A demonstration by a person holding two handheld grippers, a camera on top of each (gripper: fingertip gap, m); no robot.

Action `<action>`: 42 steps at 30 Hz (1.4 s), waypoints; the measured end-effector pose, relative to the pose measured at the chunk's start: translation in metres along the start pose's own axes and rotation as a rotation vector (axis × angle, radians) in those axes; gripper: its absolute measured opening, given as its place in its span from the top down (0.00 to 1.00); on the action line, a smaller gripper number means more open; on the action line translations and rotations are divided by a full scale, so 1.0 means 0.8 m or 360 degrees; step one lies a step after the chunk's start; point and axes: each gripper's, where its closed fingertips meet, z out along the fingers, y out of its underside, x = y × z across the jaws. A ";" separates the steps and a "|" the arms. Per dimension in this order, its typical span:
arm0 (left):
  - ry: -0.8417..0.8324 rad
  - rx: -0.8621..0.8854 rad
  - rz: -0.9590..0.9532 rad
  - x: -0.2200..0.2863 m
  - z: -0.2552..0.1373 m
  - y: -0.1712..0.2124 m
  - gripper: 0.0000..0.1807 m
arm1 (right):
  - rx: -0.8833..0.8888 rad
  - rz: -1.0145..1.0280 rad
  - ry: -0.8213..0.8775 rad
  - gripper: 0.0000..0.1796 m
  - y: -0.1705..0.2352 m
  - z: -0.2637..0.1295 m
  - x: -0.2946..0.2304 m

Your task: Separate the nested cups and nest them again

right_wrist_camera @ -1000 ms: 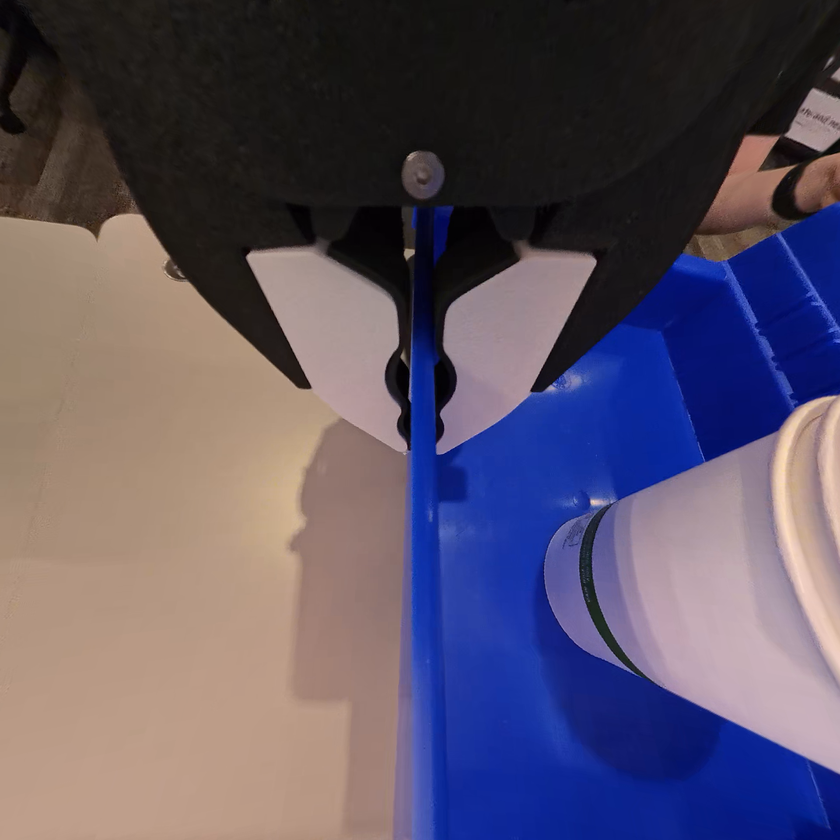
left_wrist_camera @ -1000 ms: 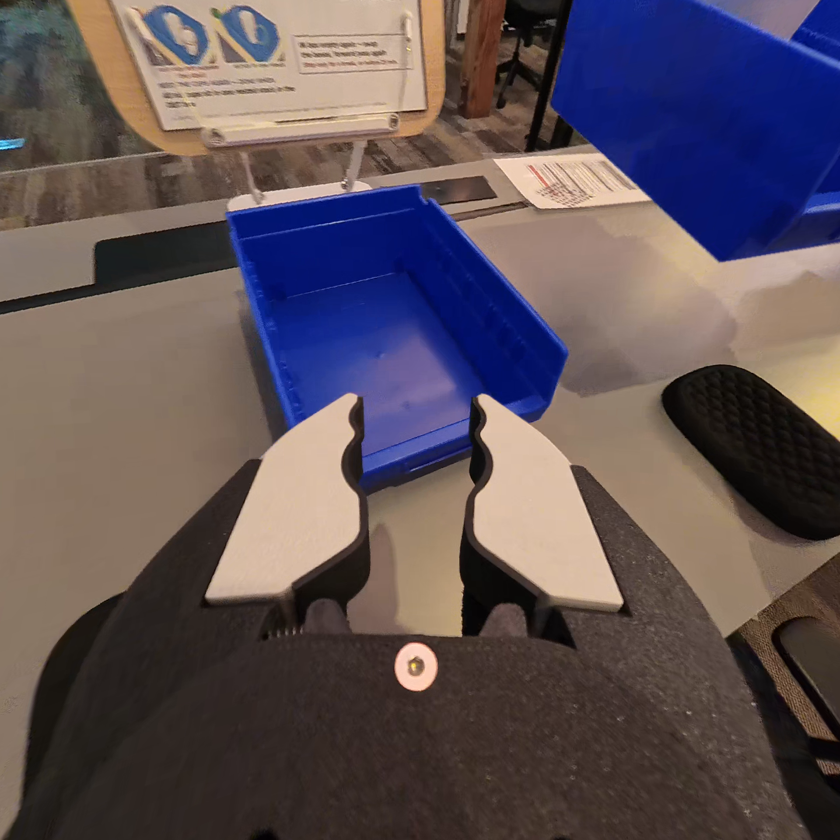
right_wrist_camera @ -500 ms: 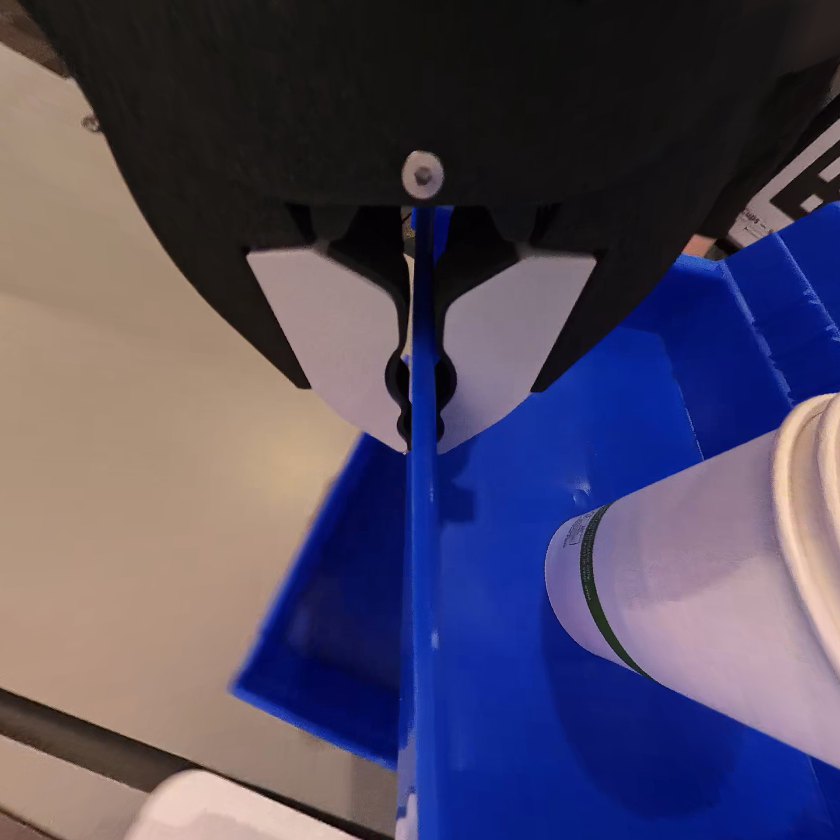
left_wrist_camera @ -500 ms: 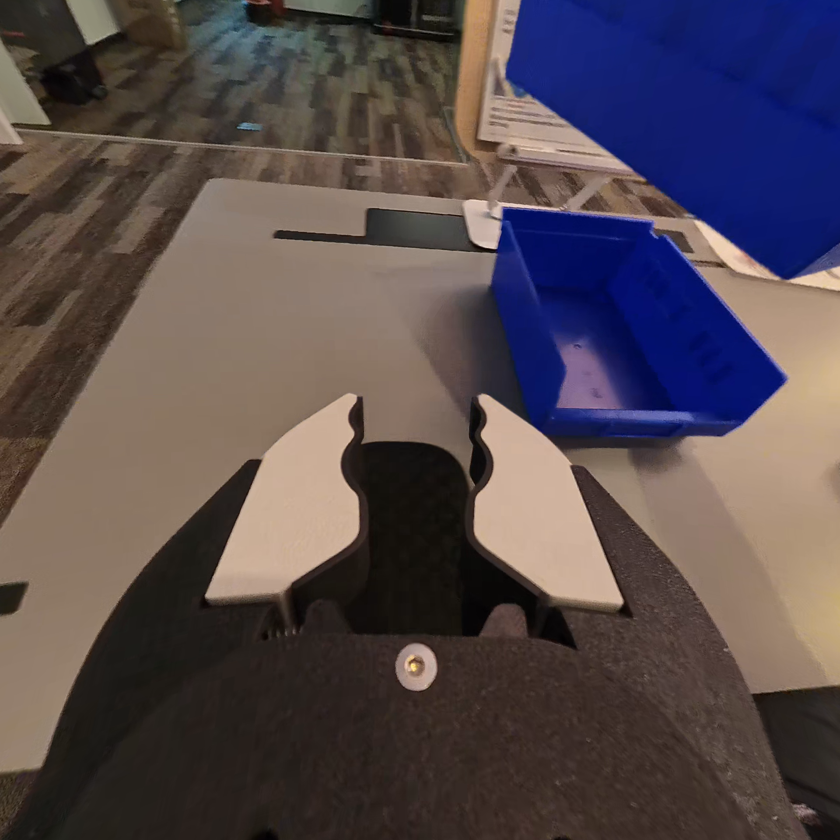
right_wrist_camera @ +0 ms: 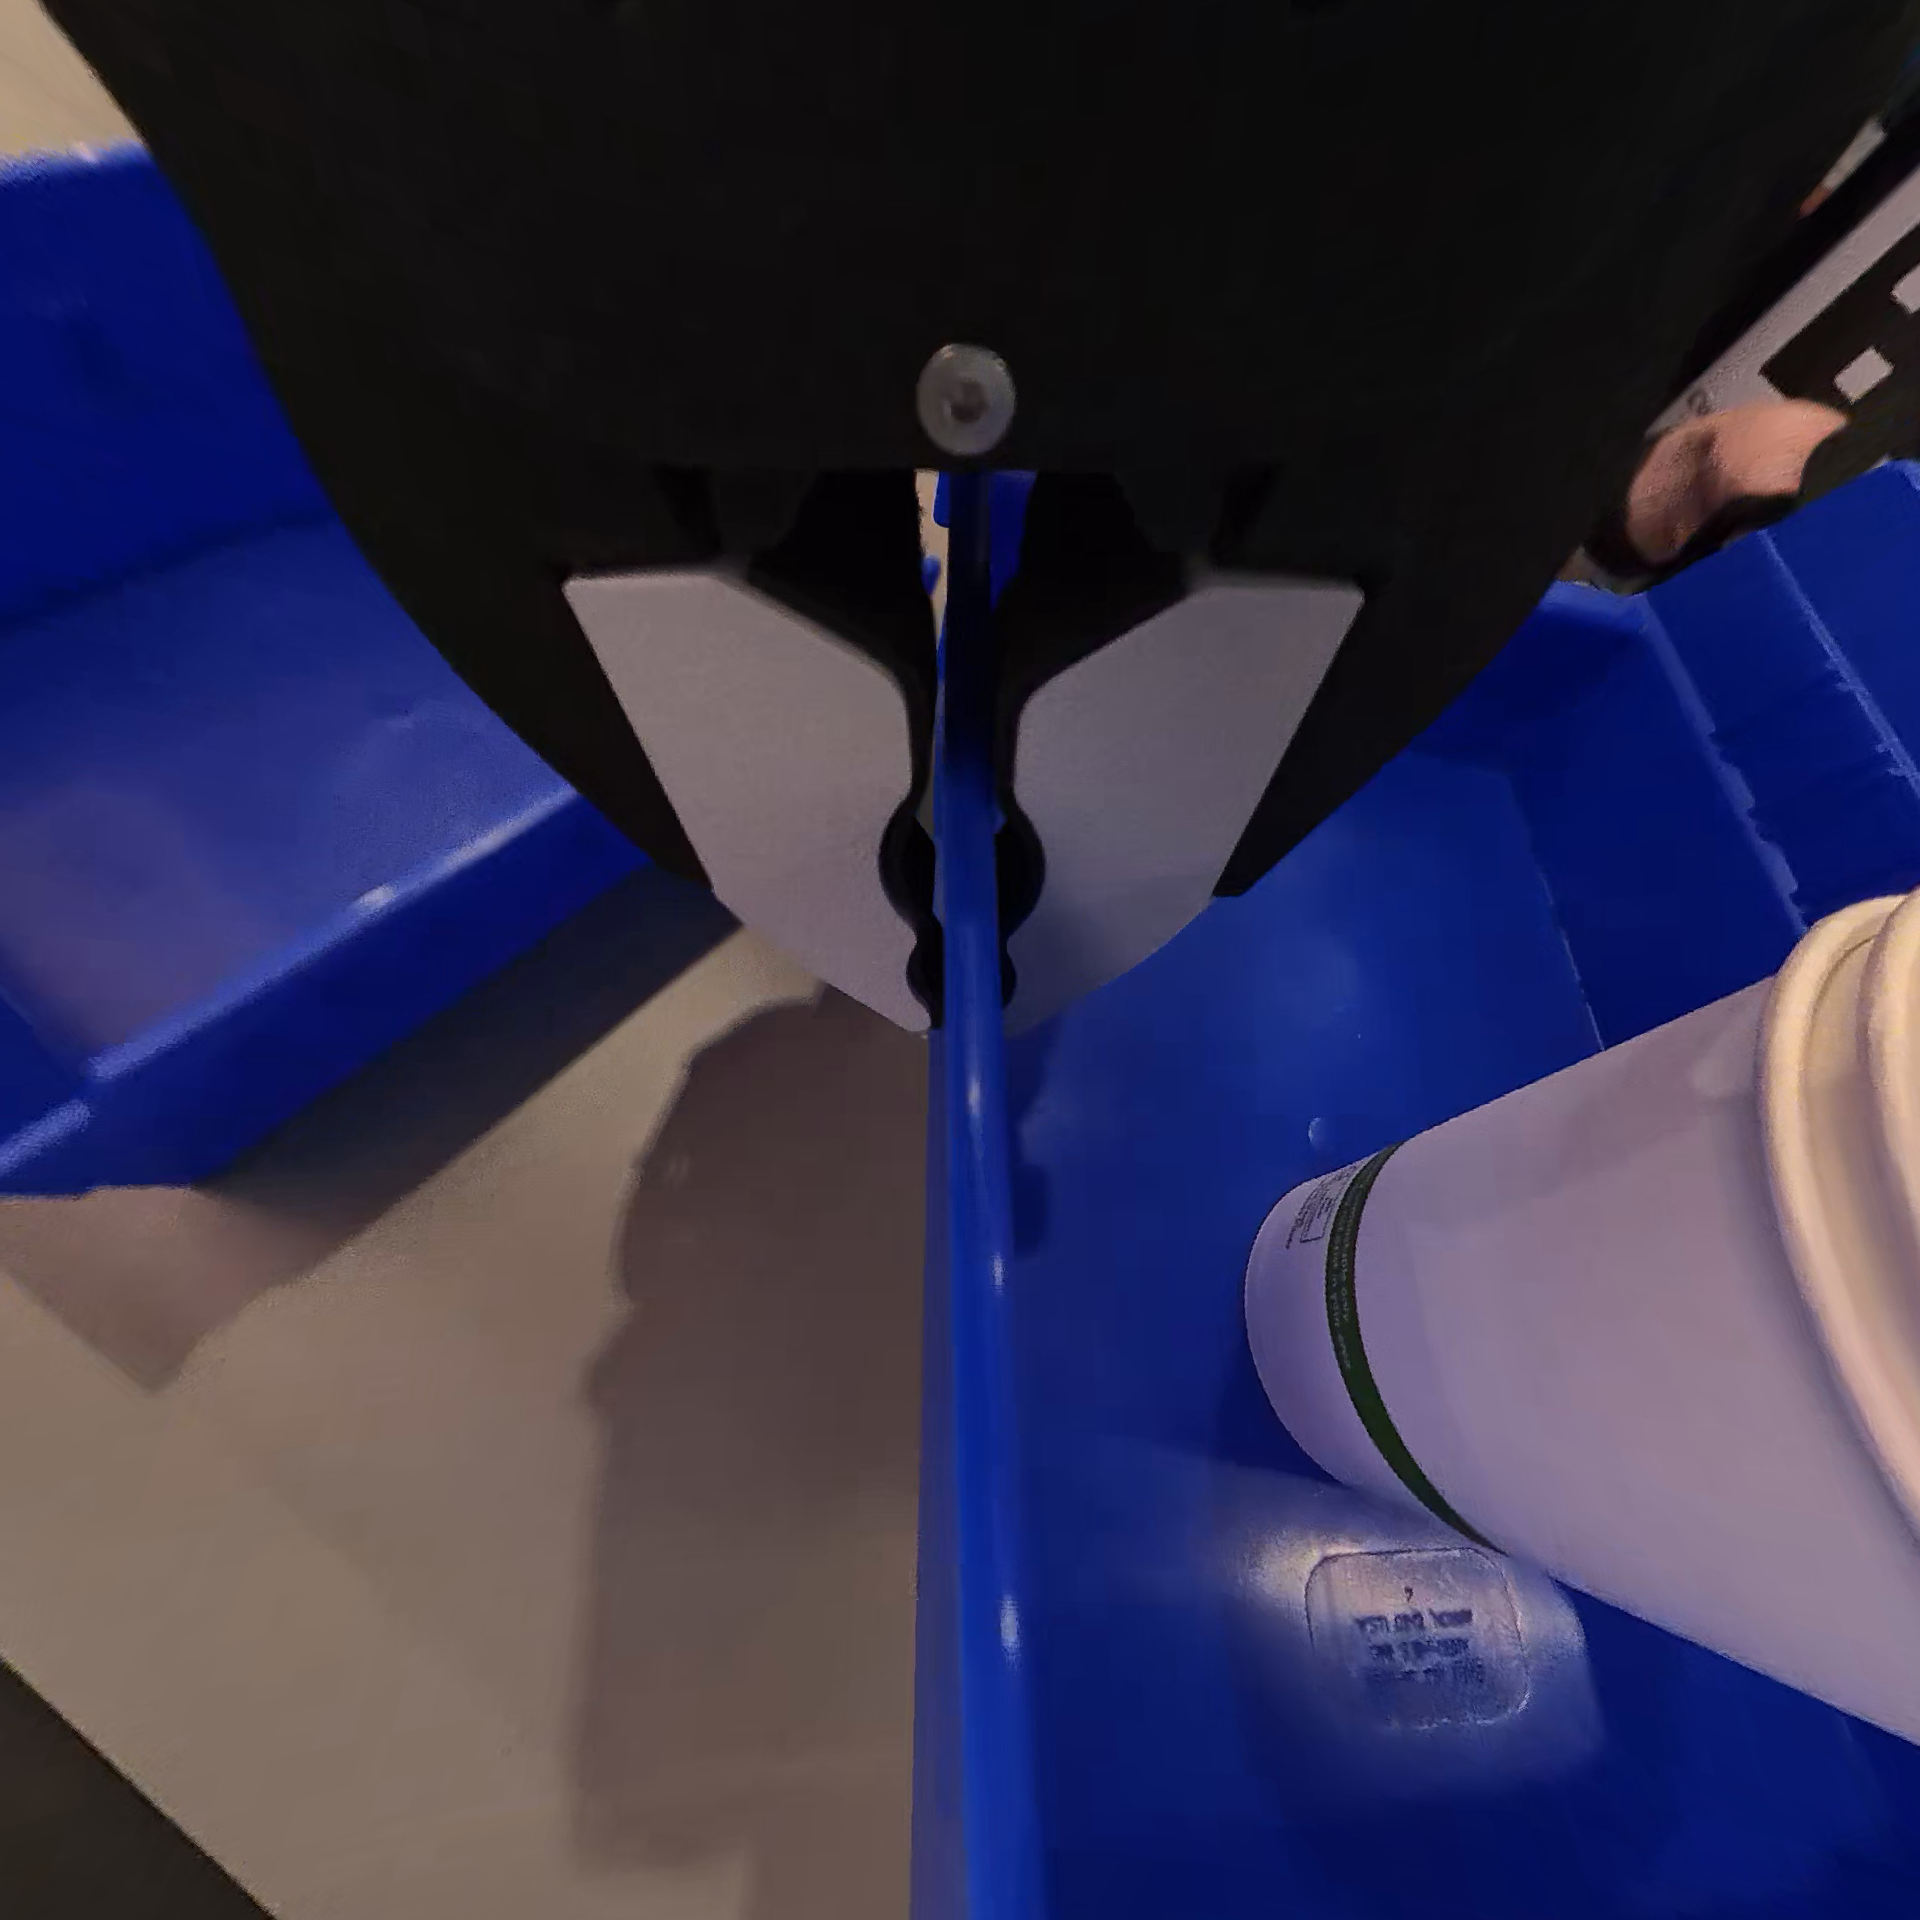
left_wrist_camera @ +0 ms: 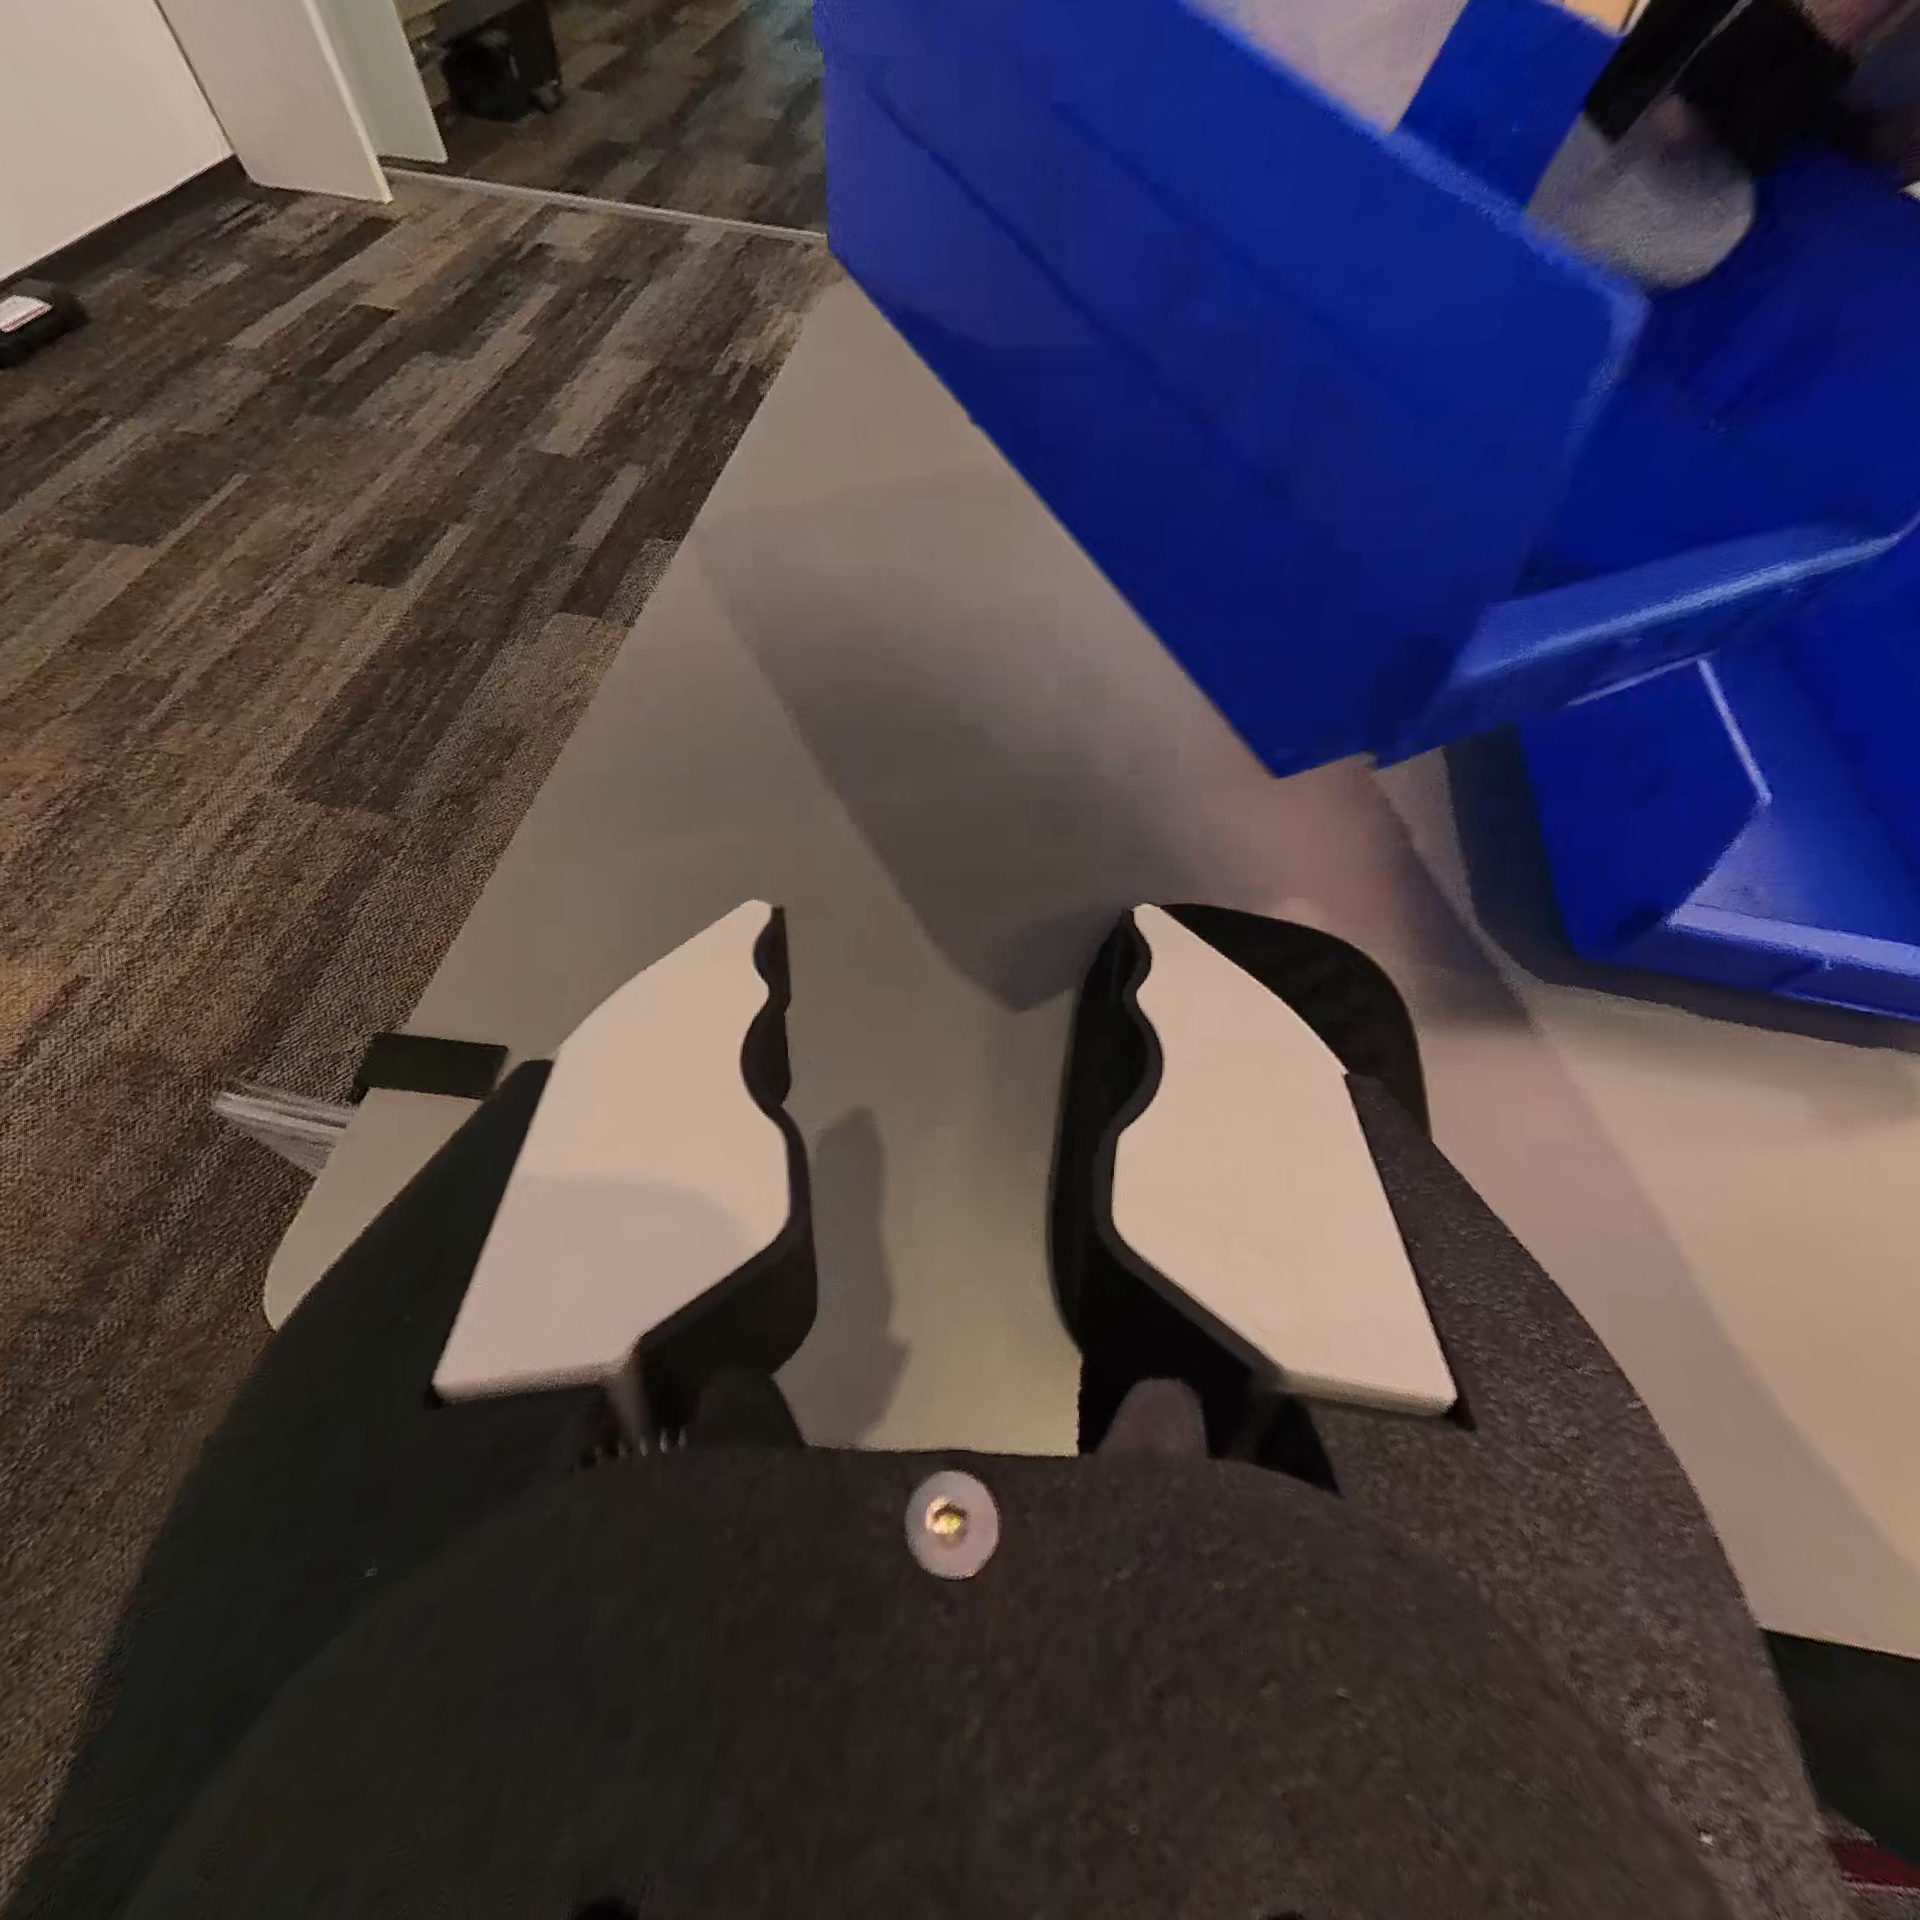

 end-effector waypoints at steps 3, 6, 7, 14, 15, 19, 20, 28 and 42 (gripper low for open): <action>0.0012 0.0047 -0.0012 0.003 0.011 0.003 0.68 | 0.0016 0.0053 0.0033 0.97 -0.013 0.042 0.005; 0.0040 -0.0001 -0.0006 0.015 0.034 0.018 0.66 | 0.0021 0.0133 0.0053 0.97 -0.016 0.082 0.016; 0.0039 -0.0027 0.0002 0.017 0.042 0.023 0.66 | 0.0009 0.0156 0.0057 0.97 -0.015 0.093 0.020; 0.0018 -0.0042 0.0056 0.037 0.099 0.023 0.66 | -0.0026 0.0204 0.0085 0.97 -0.007 0.145 0.031; 0.0006 -0.0051 0.0069 0.040 0.107 0.022 0.66 | -0.0026 0.0205 0.0091 0.96 -0.007 0.148 0.031; -0.0064 -0.0117 0.0125 0.042 0.140 0.027 0.65 | -0.0027 0.0222 0.0120 0.96 -0.006 0.156 0.034; -0.0081 -0.0128 0.0129 0.041 0.148 0.028 0.65 | -0.0025 0.0216 0.0125 0.96 -0.007 0.156 0.034; -0.0172 -0.0215 0.0074 0.013 0.193 0.033 0.72 | 0.0347 0.0103 0.0034 0.90 -0.048 0.120 0.023; -0.0360 -0.0334 0.0379 -0.073 0.229 0.011 0.89 | 0.0961 -0.0766 0.0430 0.78 0.034 -0.130 0.051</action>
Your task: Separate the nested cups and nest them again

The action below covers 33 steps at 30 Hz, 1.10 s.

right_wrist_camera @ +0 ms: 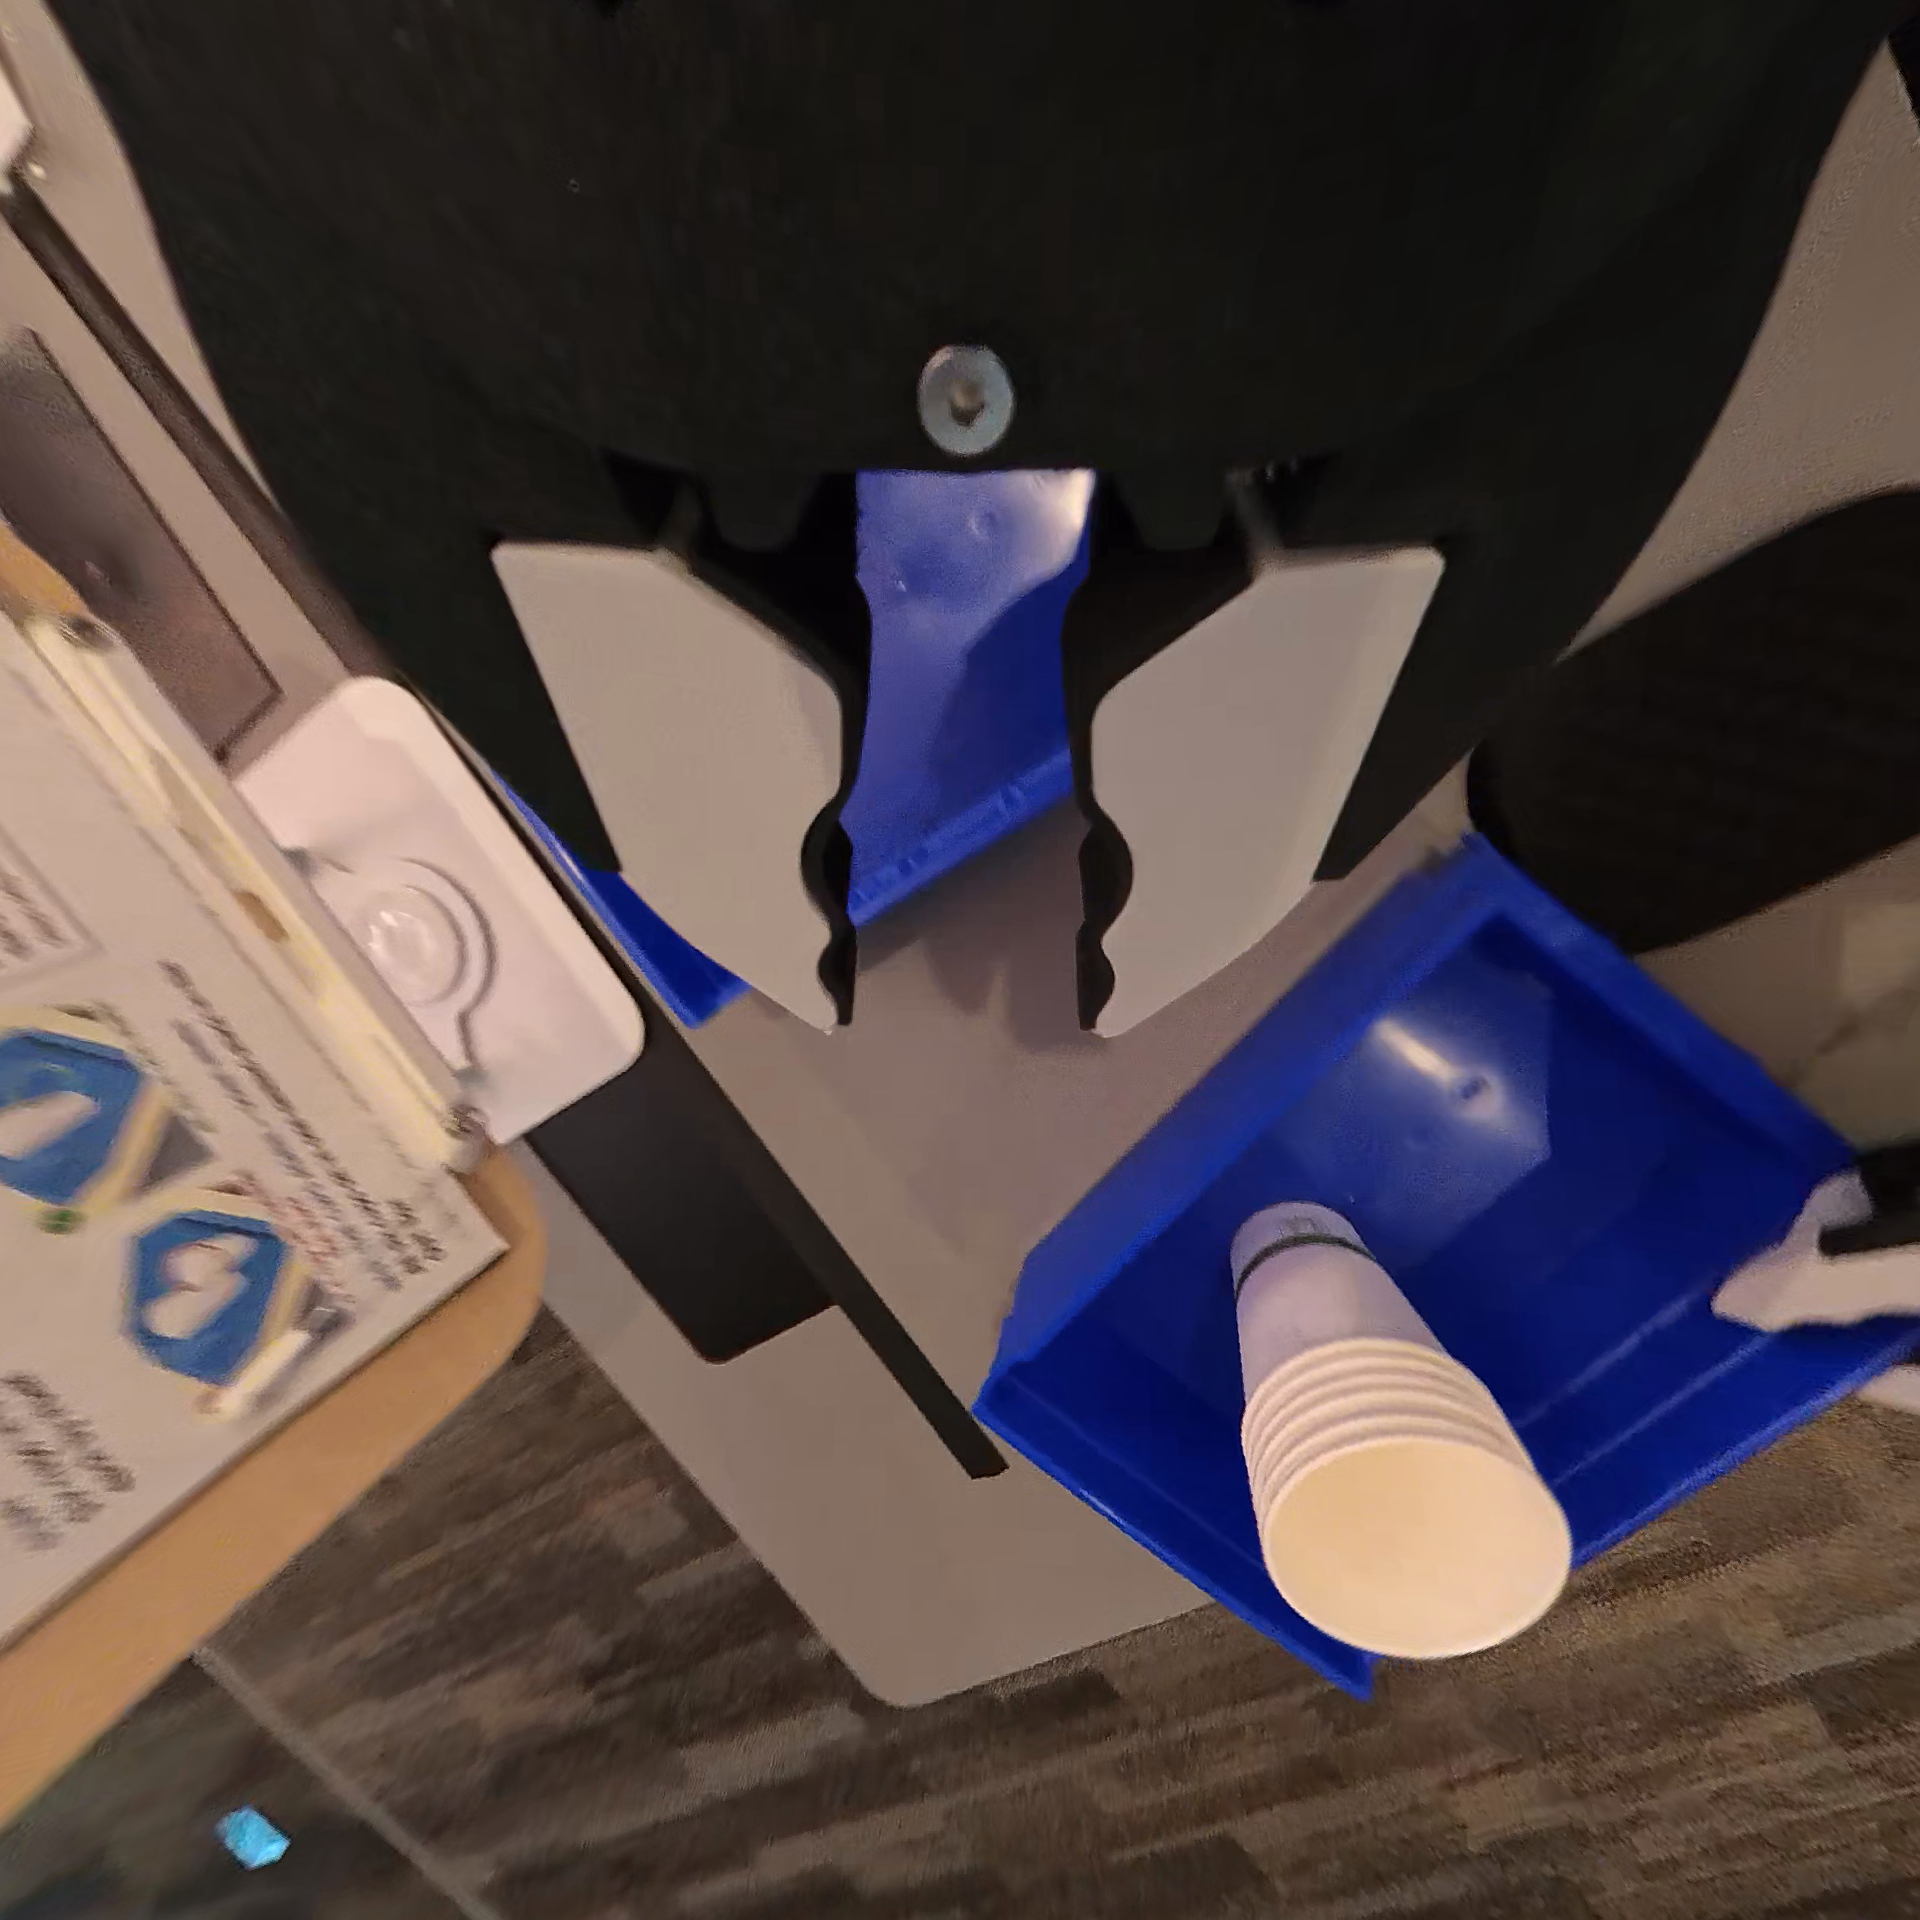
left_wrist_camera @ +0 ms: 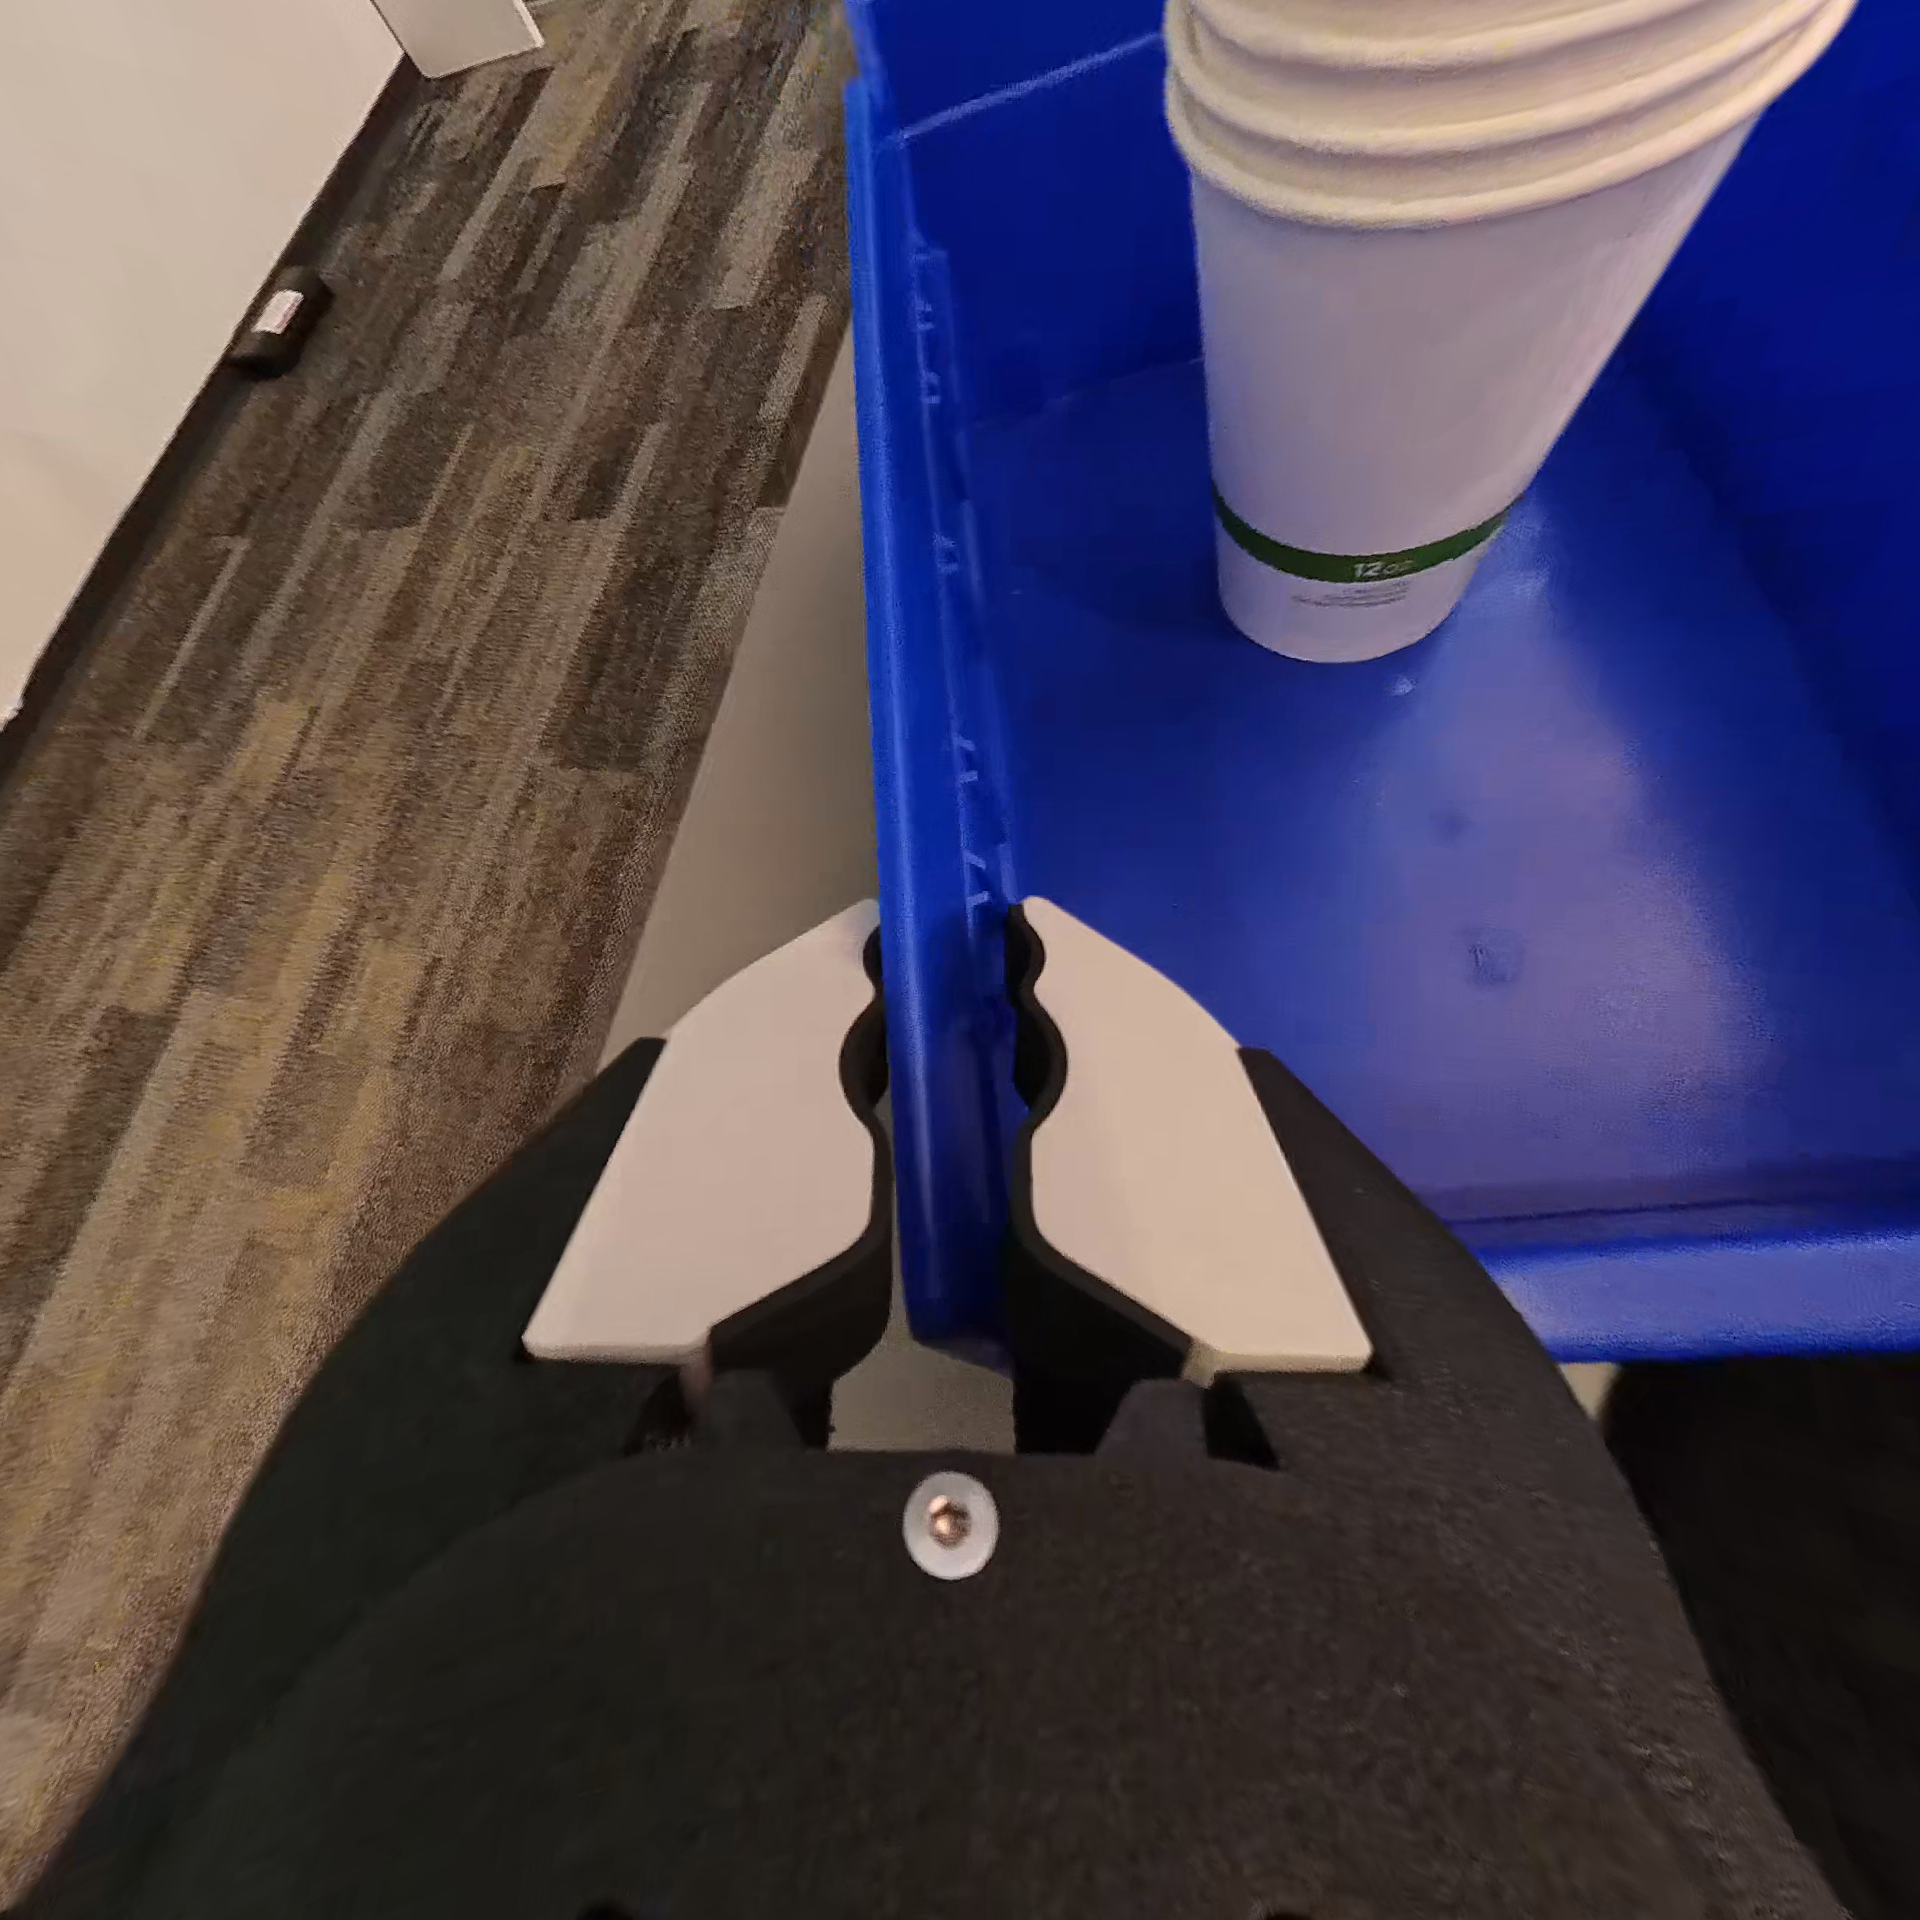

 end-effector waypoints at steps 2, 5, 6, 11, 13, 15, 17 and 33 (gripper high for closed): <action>0.0074 -0.0019 0.0005 -0.012 0.010 -0.004 0.90 | 0.0065 -0.0023 0.0030 0.78 0.016 -0.044 0.012; 0.0180 -0.0025 0.0051 -0.031 0.025 -0.009 0.91 | 0.0166 -0.0014 0.0034 0.79 0.046 -0.103 0.028; 0.0204 -0.0036 0.0057 -0.038 0.029 -0.010 0.91 | 0.0175 -0.0004 0.0045 0.80 0.060 -0.120 0.035; 0.0368 -0.0084 0.0011 -0.059 0.047 -0.015 0.92 | 0.0085 0.0102 0.0152 0.80 0.150 -0.174 0.084; 0.0375 -0.0087 0.0037 -0.067 0.051 -0.016 0.92 | 0.0004 0.0192 0.0159 0.80 0.193 -0.181 0.100; 0.0381 -0.0090 0.0022 -0.072 0.055 -0.018 0.92 | -0.0046 0.0282 0.0175 0.80 0.231 -0.184 0.114; 0.0383 -0.0091 -0.0026 -0.078 0.059 -0.019 0.92 | -0.0090 0.0387 0.0150 0.80 0.264 -0.183 0.120; 0.0336 -0.0092 -0.0126 -0.085 0.064 -0.021 0.91 | -0.0198 0.0841 0.0128 0.58 0.307 -0.108 0.113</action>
